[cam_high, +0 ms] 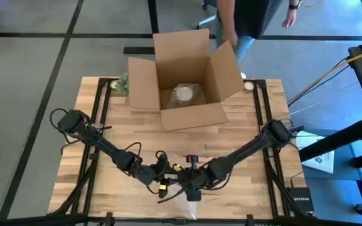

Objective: Wrap mug
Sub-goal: Wrap the orange mug with transparent bubble wrap

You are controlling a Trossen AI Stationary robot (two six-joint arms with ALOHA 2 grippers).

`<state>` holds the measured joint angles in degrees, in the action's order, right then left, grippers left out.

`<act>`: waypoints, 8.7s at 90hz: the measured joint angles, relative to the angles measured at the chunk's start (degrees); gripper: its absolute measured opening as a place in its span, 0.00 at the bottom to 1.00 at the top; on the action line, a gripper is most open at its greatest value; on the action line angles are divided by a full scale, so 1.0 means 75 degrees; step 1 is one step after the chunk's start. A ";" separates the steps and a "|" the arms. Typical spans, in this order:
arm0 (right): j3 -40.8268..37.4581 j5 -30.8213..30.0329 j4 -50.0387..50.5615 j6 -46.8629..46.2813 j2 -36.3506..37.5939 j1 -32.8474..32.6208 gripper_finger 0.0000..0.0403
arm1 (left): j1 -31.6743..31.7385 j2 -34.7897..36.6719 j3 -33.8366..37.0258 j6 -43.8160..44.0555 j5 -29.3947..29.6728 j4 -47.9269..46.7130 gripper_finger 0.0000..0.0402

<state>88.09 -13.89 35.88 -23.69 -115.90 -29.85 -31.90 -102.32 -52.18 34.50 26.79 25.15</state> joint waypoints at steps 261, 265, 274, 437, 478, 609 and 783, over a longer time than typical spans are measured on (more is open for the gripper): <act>0.0105 -0.0073 0.0043 0.0205 -0.0102 -0.0009 0.01 | -0.0077 -0.0108 -0.0182 -0.0602 -0.0220 0.0037 0.60; 0.0105 -0.0074 0.0064 0.0205 -0.0086 -0.0010 0.01 | -0.0076 -0.0104 -0.0295 -0.0696 -0.0206 0.0037 0.60; 0.0102 0.0002 0.0069 0.0205 0.0012 -0.0020 0.01 | -0.0082 -0.0087 -0.0476 -0.0892 -0.0035 0.0086 0.60; -0.0376 0.0017 -0.0782 -0.0064 -0.0065 -0.0016 0.01 | -0.0170 0.0729 -0.0499 -0.0655 0.0363 -0.1136 0.59; -0.0376 0.0010 -0.0782 0.0012 -0.0065 -0.0016 0.01 | -0.1005 -0.0054 -0.0290 0.1900 0.0567 -0.2662 0.59; -0.0393 -0.0076 -0.0770 0.0152 -0.0084 -0.0015 0.01 | -0.0625 -0.1157 -0.1378 -0.0105 0.0010 -0.1191 0.59; 0.1903 0.0259 0.1758 0.0130 -0.0070 -0.0017 0.01 | -0.0236 -0.1180 -0.2087 -0.1232 -0.0010 -0.2033 0.59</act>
<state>102.37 -11.94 49.07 -22.71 -116.42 -29.98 -33.67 -111.18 -67.83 25.26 26.71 9.90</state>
